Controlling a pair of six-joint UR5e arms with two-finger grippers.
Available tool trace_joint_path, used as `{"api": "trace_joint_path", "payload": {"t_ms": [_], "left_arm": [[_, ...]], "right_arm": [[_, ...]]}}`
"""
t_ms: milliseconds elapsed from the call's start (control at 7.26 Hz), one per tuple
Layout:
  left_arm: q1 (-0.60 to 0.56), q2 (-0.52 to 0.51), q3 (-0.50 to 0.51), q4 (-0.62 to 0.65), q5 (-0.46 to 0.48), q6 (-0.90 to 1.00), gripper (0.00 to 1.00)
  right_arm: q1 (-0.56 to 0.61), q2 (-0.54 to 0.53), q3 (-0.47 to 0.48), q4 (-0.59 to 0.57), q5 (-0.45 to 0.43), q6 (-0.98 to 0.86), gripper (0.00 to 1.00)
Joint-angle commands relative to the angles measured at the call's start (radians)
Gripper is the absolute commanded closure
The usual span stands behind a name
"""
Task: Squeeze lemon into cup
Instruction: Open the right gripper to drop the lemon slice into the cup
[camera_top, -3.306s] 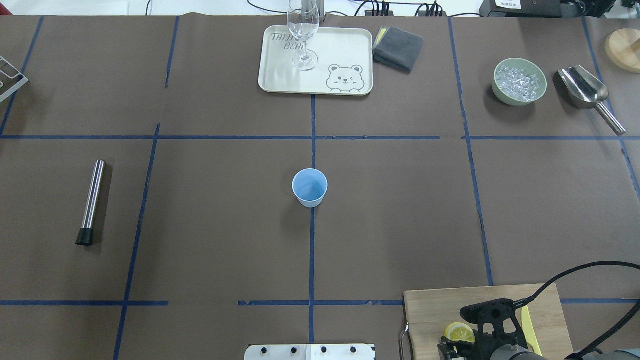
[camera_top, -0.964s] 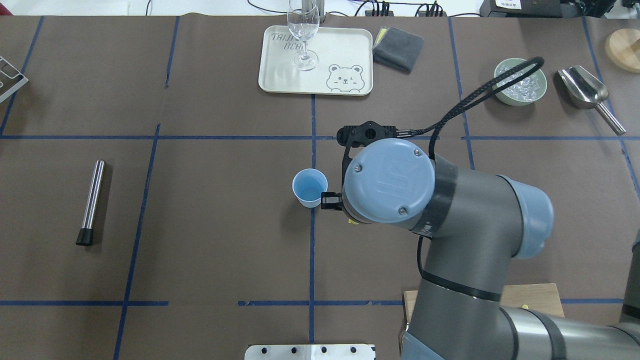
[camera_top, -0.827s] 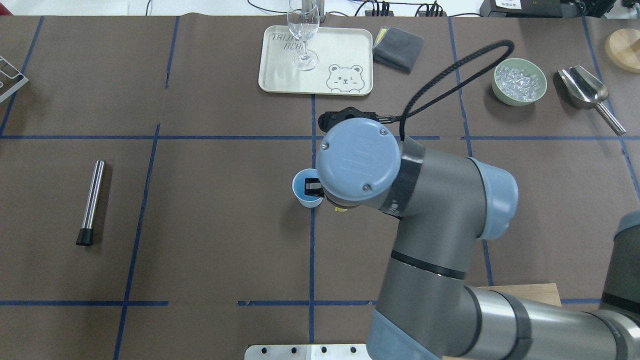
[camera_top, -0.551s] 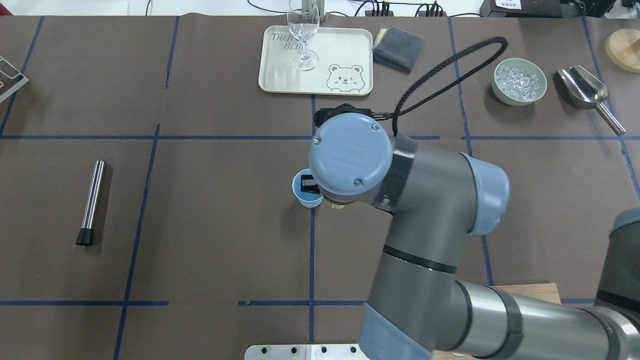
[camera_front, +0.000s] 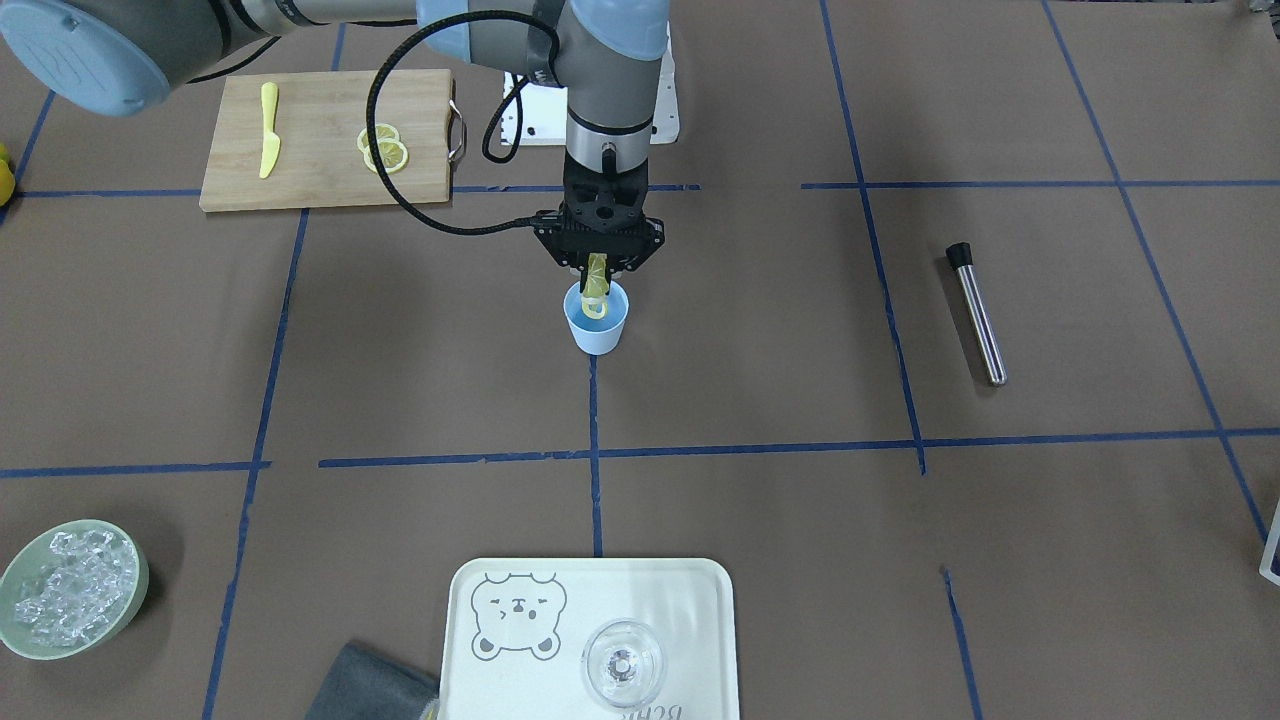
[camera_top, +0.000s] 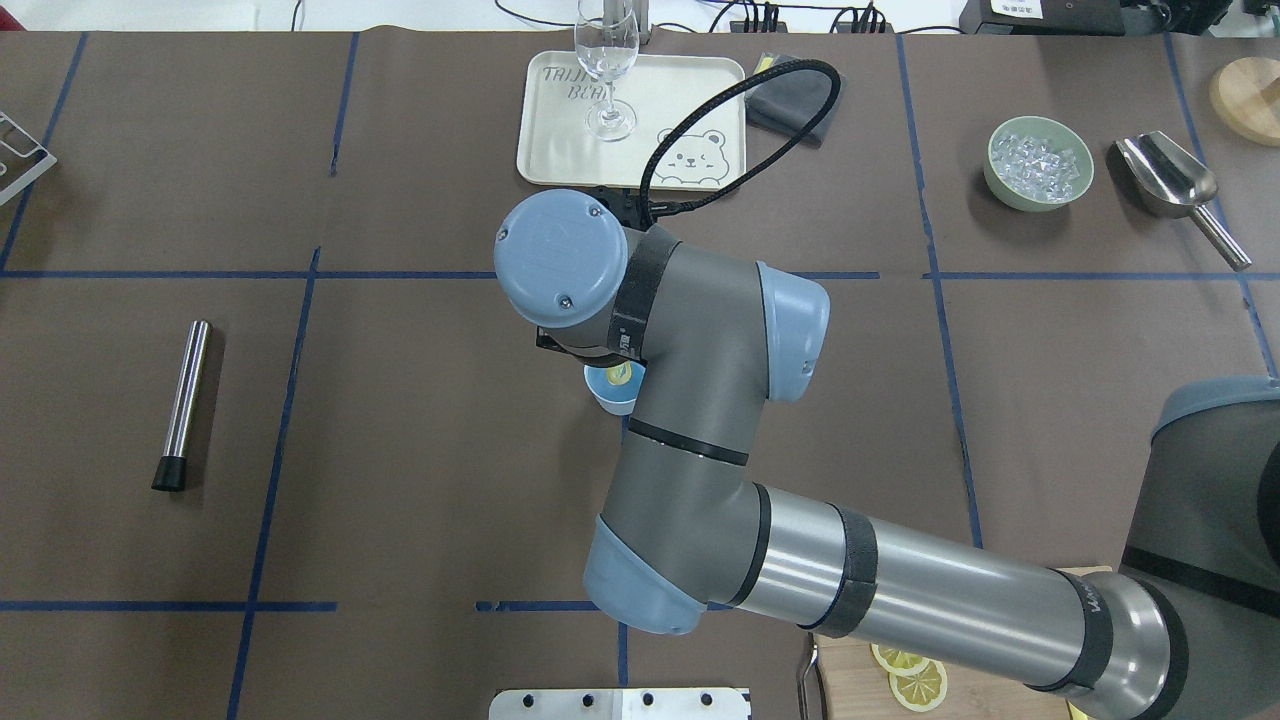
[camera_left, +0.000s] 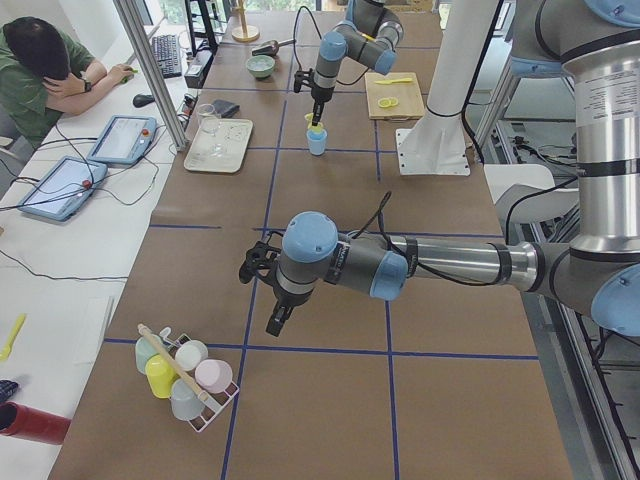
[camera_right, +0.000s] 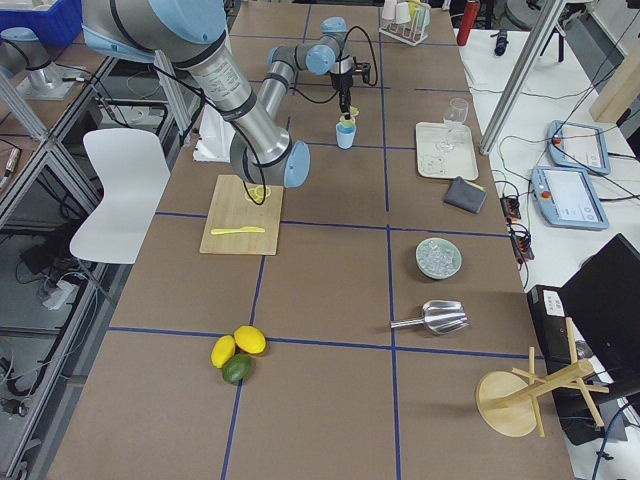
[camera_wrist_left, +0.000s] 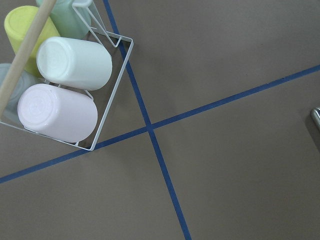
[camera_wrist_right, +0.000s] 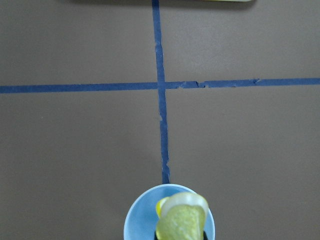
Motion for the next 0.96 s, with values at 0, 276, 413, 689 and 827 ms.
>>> {"api": "trace_joint_path", "payload": {"t_ms": [0,276,413,689,827], "left_arm": [[0.000,0.000,0.002,0.000,0.000,0.002,0.00],[0.000,0.000,0.002,0.000,0.000,0.002,0.00],[0.000,0.000,0.003,0.000,0.000,0.000,0.00],[0.003,-0.009,0.014,-0.009,0.000,-0.005,0.00],[0.003,-0.018,0.002,-0.009,0.009,-0.011,0.00]], "right_arm": [[-0.014,-0.009,0.004,0.001,-0.001,0.001,0.00],[-0.014,-0.007,0.010,0.001,0.000,0.000,0.00],[-0.013,-0.010,0.028,0.001,0.005,-0.003,0.00],[0.091,-0.082,0.134,-0.006,0.099,-0.152,0.00],[0.209,-0.139,0.169,-0.003,0.211,-0.308,0.00]]}}
